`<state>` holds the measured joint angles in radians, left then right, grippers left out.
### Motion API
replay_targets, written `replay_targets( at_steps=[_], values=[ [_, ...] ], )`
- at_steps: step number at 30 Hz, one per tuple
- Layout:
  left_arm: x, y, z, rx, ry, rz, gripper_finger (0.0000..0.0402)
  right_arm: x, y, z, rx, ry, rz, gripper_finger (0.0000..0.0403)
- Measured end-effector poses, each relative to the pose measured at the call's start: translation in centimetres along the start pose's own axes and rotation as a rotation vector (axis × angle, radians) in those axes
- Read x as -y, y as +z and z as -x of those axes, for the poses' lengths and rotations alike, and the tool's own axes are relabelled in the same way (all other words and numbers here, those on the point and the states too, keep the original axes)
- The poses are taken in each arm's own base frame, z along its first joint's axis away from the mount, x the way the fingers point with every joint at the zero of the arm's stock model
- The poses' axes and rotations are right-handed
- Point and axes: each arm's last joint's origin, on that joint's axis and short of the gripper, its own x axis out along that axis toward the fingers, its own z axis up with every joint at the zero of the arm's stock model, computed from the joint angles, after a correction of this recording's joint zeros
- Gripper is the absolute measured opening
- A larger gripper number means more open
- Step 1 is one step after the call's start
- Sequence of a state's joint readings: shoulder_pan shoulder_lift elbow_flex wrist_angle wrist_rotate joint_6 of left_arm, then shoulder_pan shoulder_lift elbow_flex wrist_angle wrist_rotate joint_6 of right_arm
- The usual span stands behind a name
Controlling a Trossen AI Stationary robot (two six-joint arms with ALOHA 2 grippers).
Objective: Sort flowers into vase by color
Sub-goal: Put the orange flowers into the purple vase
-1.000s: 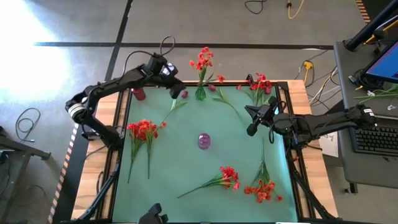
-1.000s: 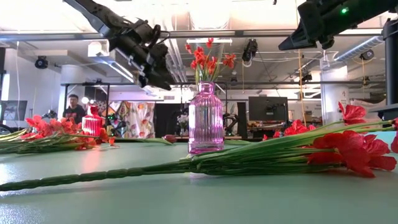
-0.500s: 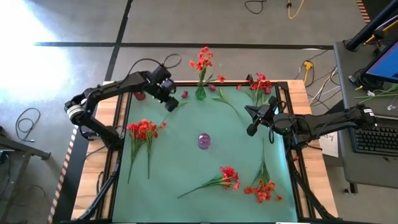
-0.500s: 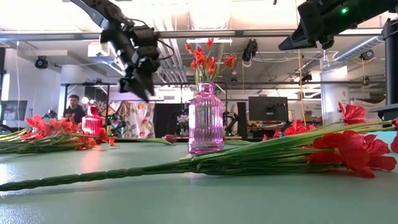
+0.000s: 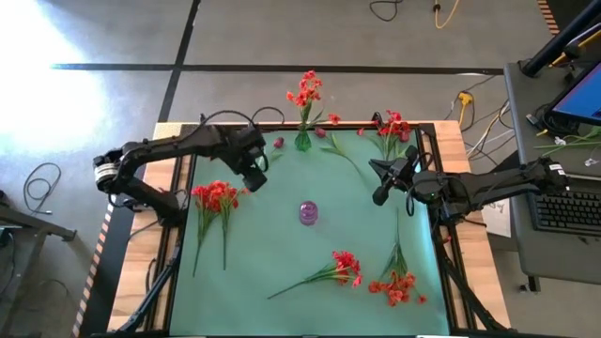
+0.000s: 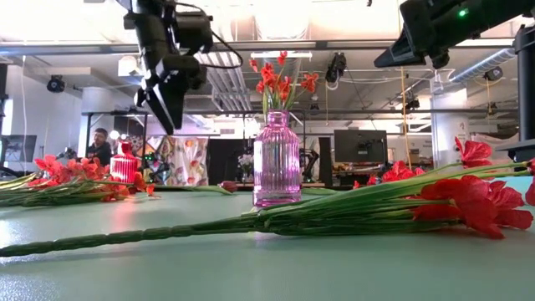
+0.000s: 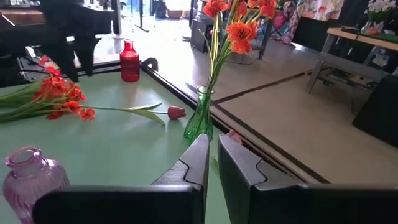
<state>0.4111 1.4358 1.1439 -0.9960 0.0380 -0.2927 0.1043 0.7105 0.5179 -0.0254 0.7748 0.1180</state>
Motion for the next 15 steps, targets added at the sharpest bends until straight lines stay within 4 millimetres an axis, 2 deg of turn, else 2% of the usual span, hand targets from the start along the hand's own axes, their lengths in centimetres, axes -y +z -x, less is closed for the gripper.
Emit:
replay_targets(
  at_steps=[8,15],
  values=[
    [1.8,-1.8,1.3,0.0,0.053,0.026,0.0177,-0.1,0.0,0.0,-0.006,0.045,-0.017,0.0029],
    [3.2,-2.9,2.3,0.024,0.028,0.039,0.0177,-0.1,0.0,0.0,-0.007,0.045,-0.035,0.0029]
  ],
)
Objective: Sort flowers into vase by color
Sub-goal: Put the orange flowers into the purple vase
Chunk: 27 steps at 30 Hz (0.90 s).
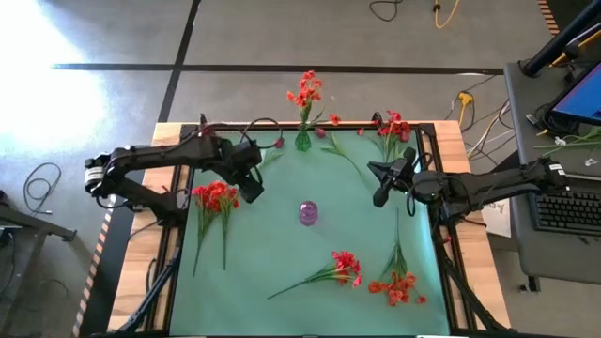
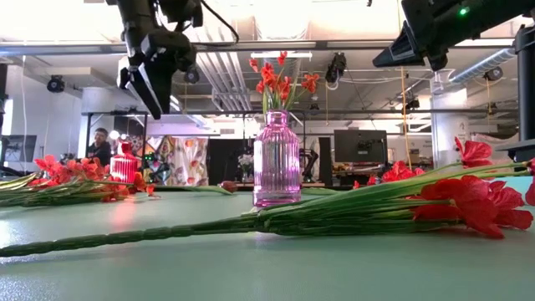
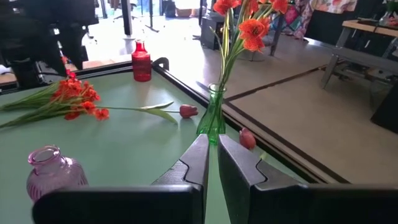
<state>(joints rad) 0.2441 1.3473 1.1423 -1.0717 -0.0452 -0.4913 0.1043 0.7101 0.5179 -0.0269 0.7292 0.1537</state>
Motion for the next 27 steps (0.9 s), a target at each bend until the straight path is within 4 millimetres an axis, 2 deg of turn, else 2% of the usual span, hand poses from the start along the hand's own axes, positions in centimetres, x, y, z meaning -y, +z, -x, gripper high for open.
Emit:
replay_targets(
  at_steps=[9,20,24,27],
  values=[
    [2.4,-3.1,0.5,-0.106,0.036,0.116,0.0177,0.0,-0.3,0.0,-0.023,-0.004,0.01,0.0029],
    [6.6,-7.1,1.3,-0.014,0.08,0.21,0.0177,0.1,-0.4,0.0,-0.032,-0.003,0.032,0.0029],
    [7.5,-8.2,1.6,0.042,0.088,0.172,0.0178,-0.2,-0.4,0.0,-0.046,0.069,-0.026,0.0029],
    [8.5,-8.8,1.7,0.074,0.052,0.041,0.0178,-0.5,-0.5,0.1,-0.074,0.173,-0.1,0.0029]
  ],
)
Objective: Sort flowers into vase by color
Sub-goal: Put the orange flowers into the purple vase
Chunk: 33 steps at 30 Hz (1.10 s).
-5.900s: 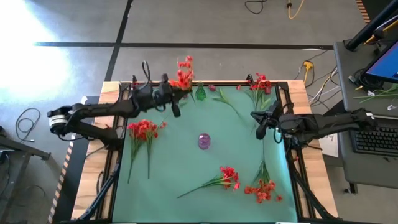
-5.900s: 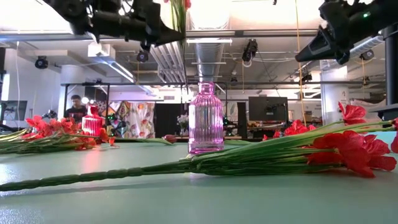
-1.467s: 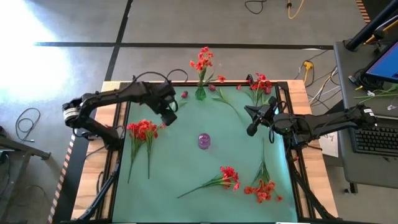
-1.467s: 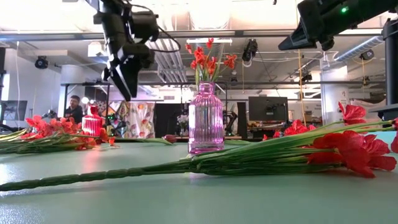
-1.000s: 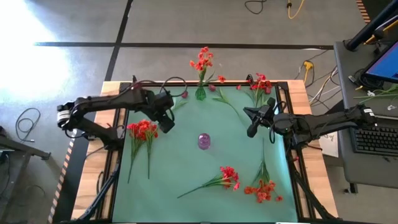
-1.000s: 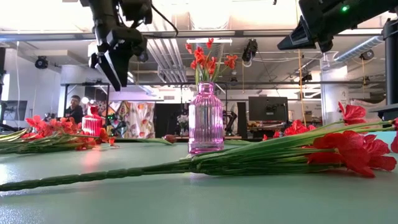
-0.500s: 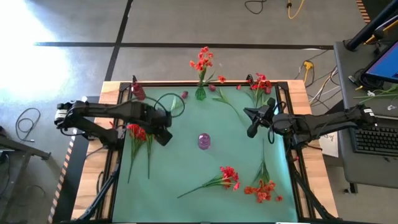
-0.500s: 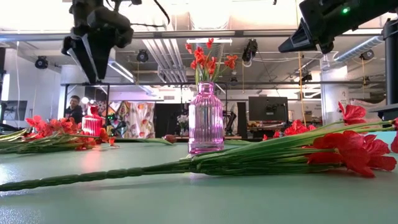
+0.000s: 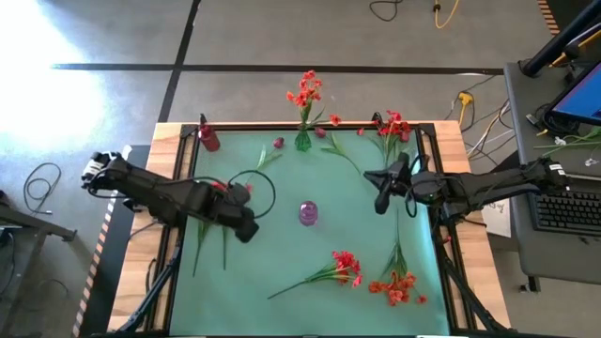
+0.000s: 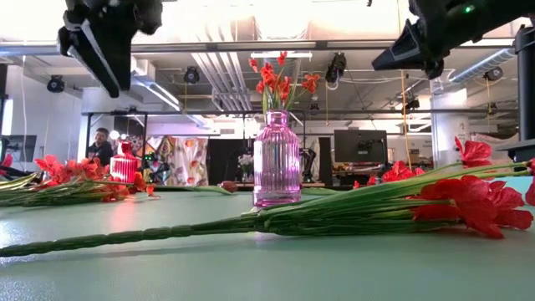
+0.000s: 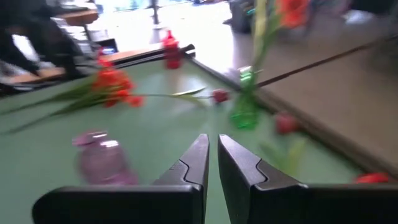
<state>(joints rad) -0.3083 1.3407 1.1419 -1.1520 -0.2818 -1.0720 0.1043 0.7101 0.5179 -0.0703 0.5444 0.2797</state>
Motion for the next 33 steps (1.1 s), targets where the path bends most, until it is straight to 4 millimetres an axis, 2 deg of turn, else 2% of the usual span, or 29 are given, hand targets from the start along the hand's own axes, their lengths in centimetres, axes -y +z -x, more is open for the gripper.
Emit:
replay_targets(
  at_steps=[2,6,11,15,23,27,33],
  values=[
    [0.8,-0.2,0.2,0.028,-0.058,-0.114,0.0178,-0.2,-0.1,0.0,-0.024,0.076,-0.042,0.0029],
    [2.4,-0.4,0.6,0.109,-0.18,-0.291,0.0178,-0.6,-0.2,0.1,-0.068,0.211,-0.011,0.0029],
    [3.1,-0.5,0.9,0.15,-0.239,-0.327,0.0178,-1.4,-0.5,0.5,-0.13,0.377,-0.087,0.0029],
    [3.3,-0.8,1.0,0.173,-0.228,-0.368,0.0178,-1.9,-0.6,0.7,-0.177,0.436,-0.163,0.0029],
    [3.4,-0.8,0.9,0.234,-0.202,-0.449,0.0178,-3.2,-1.1,-0.4,-0.399,0.352,-0.244,0.0029],
    [3.4,-1.1,0.0,0.245,-0.202,-0.5,0.0178,-3.7,-1.5,-1.3,-0.579,0.215,-0.257,0.0029],
    [2.7,-2.1,-2.2,0.21,-0.157,-0.529,0.0178,-3.9,-1.1,-1.7,-0.779,-0.008,-0.21,0.0029]
  ],
)
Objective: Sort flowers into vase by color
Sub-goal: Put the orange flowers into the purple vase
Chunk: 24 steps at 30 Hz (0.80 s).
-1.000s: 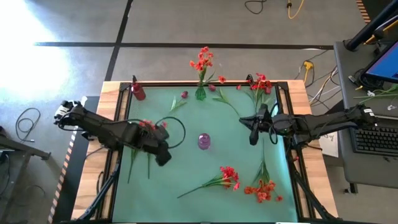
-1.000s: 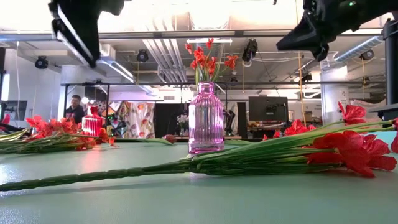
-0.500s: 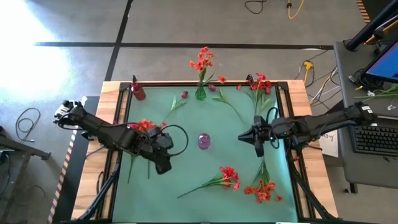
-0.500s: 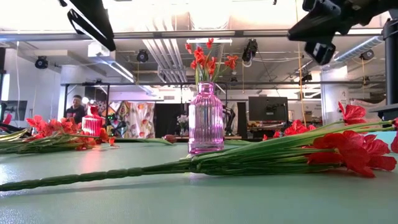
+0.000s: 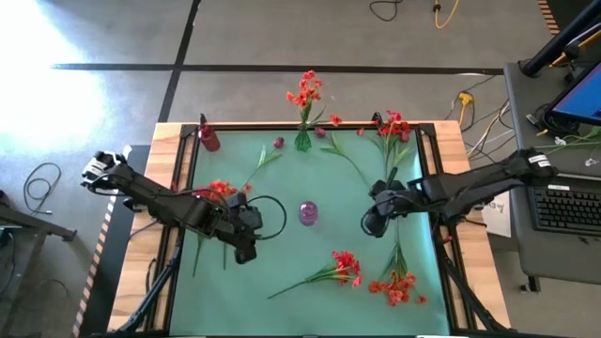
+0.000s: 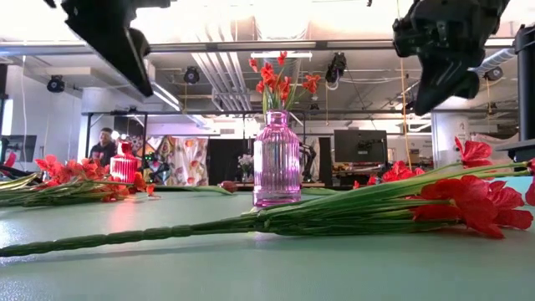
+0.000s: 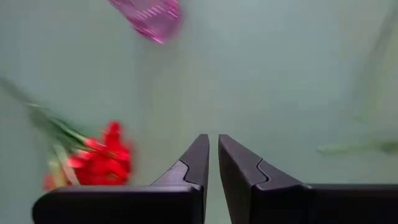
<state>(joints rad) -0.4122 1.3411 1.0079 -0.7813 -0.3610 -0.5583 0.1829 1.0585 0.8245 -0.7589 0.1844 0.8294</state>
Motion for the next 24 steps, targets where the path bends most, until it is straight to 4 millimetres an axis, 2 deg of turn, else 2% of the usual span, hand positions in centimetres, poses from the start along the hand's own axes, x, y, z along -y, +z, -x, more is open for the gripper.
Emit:
replay_targets(
  at_steps=[8,16,19,24],
  values=[
    [-0.5,-1.8,-1.8,-0.016,0.066,-0.025,0.0178,0.3,0.9,1.1,-0.1,-0.14,-0.096,0.0029],
    [-0.8,-1.8,-1.9,0.032,0.16,-0.089,0.0178,1.6,2.3,2.6,-0.122,-0.215,-0.206,0.0032],
    [-0.8,-1.8,-1.9,0.034,0.16,-0.063,0.0178,2.0,2.6,2.5,-0.114,-0.226,-0.234,0.0052],
    [-0.8,-1.9,-1.9,0.024,0.14,0.017,0.0178,2.8,3.4,2.2,-0.028,-0.323,-0.22,0.0118]
  ],
)
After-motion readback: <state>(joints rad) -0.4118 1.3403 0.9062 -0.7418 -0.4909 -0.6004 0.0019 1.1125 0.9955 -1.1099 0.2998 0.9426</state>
